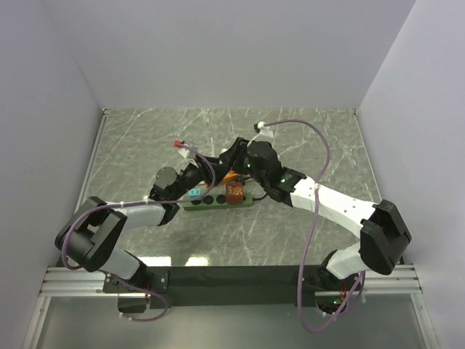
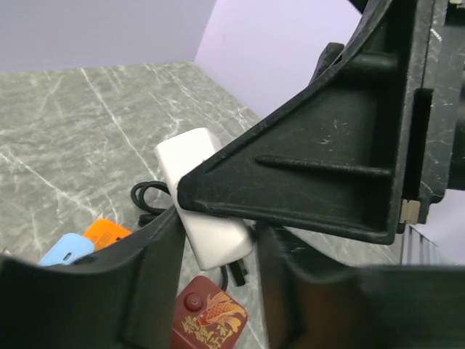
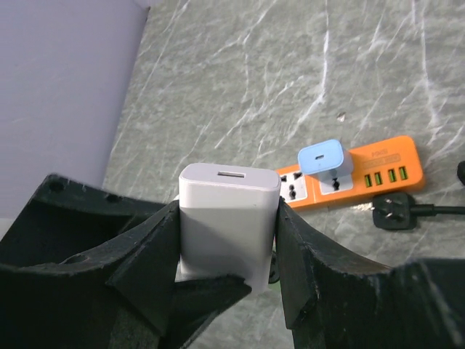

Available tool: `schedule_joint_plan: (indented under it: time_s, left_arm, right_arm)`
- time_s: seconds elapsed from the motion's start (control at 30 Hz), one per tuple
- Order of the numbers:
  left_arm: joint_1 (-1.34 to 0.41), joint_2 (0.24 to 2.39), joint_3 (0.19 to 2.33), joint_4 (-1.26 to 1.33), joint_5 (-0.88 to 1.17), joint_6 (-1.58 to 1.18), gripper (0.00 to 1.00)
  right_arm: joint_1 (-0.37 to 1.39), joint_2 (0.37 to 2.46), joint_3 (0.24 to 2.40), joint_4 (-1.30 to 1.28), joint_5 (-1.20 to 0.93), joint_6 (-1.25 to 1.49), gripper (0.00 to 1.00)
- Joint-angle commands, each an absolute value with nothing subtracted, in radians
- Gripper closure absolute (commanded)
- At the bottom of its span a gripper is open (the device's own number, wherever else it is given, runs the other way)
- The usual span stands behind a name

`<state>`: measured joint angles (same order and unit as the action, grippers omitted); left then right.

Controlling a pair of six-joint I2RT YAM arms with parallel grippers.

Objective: Insert the plug

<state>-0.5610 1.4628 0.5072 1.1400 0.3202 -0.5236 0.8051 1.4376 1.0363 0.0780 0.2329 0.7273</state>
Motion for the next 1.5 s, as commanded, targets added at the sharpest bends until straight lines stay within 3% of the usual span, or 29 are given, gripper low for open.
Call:
schedule_joint_plan:
  time_s: [0.0, 0.17, 0.2, 0.3, 0.33, 0.4, 0.43, 0.53, 0.77, 1.03, 1.27, 1.47]
  left_arm:
    - [-0.563, 1.479, 0.560, 1.204, 0.334, -0.537, 0.57]
    - [-0.565, 1.491, 0.578, 1.167, 0.341, -0.515, 0.86]
    - [-0.565, 1.493, 0.577, 1.169, 0.344, -0.515, 1.00]
    - [-0.565, 1.482, 0.565, 1.174, 0.354, -0.505, 1.00]
    - [-0.563, 1.471, 0.565, 1.163, 0.351, -0.486, 1.00]
    - [-0.565, 1.459, 0.558, 1.132, 0.351, -0.460, 1.00]
    - [-0.565, 1.447, 0.555, 1.121, 0.354, -0.433, 1.00]
    - [-0.565, 1.422, 0.548, 1.075, 0.374, -0.371, 1.00]
    - [-0.565, 1.355, 0.525, 0.997, 0.527, -0.215, 1.00]
    - [-0.565, 1.313, 0.496, 0.923, 0.635, -0.066, 1.00]
    - [-0.565, 1.266, 0.468, 0.908, 0.646, -0.031, 1.00]
    - [-0.566, 1.216, 0.456, 0.881, 0.644, -0.011, 1.00]
  right_arm:
    - [0.824, 1.388, 1.019, 0.132, 0.198, 0.710, 1.00]
    - [0.824, 1.381, 1.003, 0.144, 0.202, 0.678, 1.00]
    - [0.824, 1.382, 1.011, 0.127, 0.201, 0.667, 1.00]
    - [0.821, 1.371, 1.012, 0.118, 0.172, 0.629, 0.80]
    - [0.819, 1.364, 1.008, 0.123, 0.163, 0.617, 0.62]
    - [0.810, 1.329, 0.994, 0.127, 0.146, 0.576, 0.41]
    - [0.795, 1.316, 0.994, 0.118, 0.140, 0.565, 0.25]
    - [0.761, 1.267, 1.015, 0.051, 0.115, 0.502, 0.09]
    - [0.721, 1.154, 1.083, -0.185, 0.075, 0.400, 0.04]
    - [0.557, 1.088, 1.009, -0.209, -0.348, 0.454, 0.04]
    - [0.541, 1.186, 1.051, -0.224, -0.601, 0.451, 0.05]
    - [0.541, 1.264, 1.083, -0.252, -0.592, 0.428, 0.07]
